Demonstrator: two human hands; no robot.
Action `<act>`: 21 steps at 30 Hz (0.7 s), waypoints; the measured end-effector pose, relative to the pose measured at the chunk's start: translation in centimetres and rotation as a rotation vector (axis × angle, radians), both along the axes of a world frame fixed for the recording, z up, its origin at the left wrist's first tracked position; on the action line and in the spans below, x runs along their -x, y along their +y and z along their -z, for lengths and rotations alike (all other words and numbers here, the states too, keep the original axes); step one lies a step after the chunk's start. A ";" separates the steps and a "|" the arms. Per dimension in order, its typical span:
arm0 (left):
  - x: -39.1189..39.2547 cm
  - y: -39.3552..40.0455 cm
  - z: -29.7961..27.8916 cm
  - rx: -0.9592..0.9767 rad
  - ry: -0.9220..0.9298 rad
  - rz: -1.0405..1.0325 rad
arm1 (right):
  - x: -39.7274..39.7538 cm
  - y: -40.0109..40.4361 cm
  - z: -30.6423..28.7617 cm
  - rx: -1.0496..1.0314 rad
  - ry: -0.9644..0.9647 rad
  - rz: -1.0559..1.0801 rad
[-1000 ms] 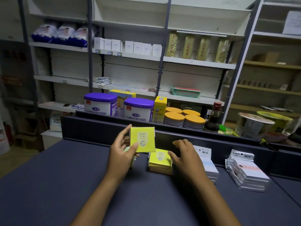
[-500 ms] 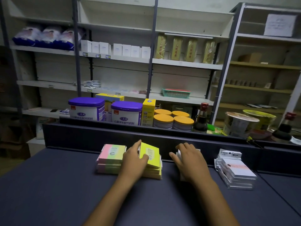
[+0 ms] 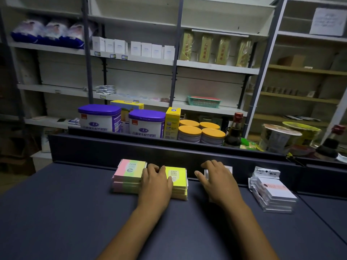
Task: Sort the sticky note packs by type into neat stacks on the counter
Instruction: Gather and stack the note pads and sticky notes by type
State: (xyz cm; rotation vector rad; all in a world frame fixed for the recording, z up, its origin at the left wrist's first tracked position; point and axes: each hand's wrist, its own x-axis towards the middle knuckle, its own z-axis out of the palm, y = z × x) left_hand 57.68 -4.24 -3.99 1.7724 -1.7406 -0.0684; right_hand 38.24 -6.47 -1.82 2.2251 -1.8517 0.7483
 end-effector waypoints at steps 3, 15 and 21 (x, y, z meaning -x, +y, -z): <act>0.0 0.2 -0.1 0.068 -0.027 0.009 | -0.2 0.3 0.2 -0.005 0.008 -0.012; 2.1 2.2 -3.1 0.189 -0.318 0.212 | 6.1 6.6 -1.0 0.002 0.052 0.054; 9.2 4.9 -4.5 0.106 -0.394 0.322 | 14.6 12.2 -2.8 -0.074 0.080 0.203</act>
